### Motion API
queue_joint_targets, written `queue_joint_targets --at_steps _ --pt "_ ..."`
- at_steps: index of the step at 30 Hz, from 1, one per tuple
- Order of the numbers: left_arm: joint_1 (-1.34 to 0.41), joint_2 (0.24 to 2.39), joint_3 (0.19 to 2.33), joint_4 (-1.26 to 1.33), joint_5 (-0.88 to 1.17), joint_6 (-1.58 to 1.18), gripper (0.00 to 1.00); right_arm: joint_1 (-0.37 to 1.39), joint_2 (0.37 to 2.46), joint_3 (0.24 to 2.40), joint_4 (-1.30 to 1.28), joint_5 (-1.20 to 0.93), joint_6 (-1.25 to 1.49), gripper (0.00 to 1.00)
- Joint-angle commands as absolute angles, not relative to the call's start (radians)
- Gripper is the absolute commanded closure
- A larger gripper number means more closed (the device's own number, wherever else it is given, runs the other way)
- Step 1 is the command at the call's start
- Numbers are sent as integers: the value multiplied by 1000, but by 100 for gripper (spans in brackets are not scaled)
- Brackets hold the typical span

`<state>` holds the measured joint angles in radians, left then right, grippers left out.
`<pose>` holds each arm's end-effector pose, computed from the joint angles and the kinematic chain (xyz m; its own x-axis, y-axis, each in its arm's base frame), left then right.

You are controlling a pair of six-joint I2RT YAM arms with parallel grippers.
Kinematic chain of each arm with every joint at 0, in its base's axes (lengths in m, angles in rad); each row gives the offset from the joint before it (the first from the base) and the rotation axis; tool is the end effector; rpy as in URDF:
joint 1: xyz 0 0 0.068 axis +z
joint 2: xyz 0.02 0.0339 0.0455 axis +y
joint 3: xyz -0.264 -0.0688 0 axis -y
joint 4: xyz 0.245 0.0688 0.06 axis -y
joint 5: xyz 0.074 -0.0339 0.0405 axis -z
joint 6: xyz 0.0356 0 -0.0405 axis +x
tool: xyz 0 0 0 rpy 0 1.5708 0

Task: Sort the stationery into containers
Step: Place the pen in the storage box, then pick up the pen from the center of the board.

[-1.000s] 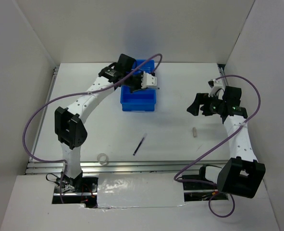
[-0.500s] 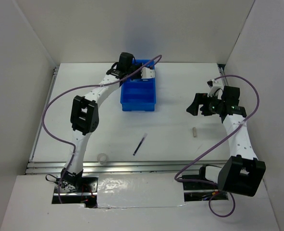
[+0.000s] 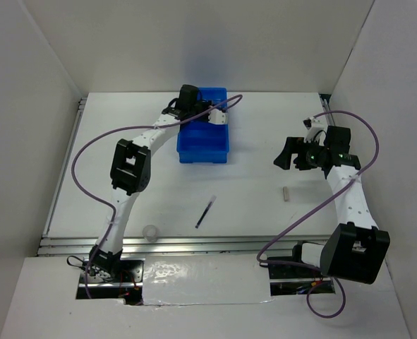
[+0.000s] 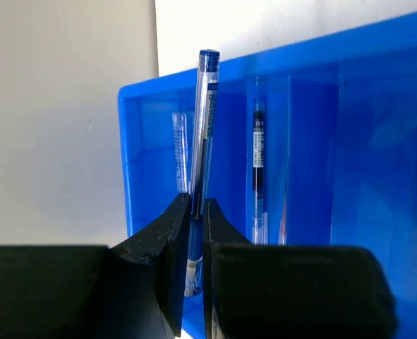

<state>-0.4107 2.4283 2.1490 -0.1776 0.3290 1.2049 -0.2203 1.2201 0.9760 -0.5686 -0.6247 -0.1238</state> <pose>0.5165 -0.2375 0.2289 0.4564 0.7652 -0.4542 0.6080 0.1045 0.7870 0.2507 -0.0348 0.2857 -0.6766 0.0489 -0.7347 -0.3010 0.8923 0.3365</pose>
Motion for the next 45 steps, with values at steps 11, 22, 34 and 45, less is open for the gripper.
queue_joint_targets --at_steps 11,22,34,45 --pt "-387 2531 2250 -147 295 1235 86 -210 1226 1017 -543 -623 -120 4" --pt "-382 2507 2223 -147 291 1198 51 -206 1230 1020 -537 -626 -110 4" --pt "-390 2115 2073 -184 416 711 58 -204 1189 1017 -538 -634 -103 3" --pt "-563 1534 1377 -376 187 8 64 -192 1158 1000 -537 -689 -54 4"
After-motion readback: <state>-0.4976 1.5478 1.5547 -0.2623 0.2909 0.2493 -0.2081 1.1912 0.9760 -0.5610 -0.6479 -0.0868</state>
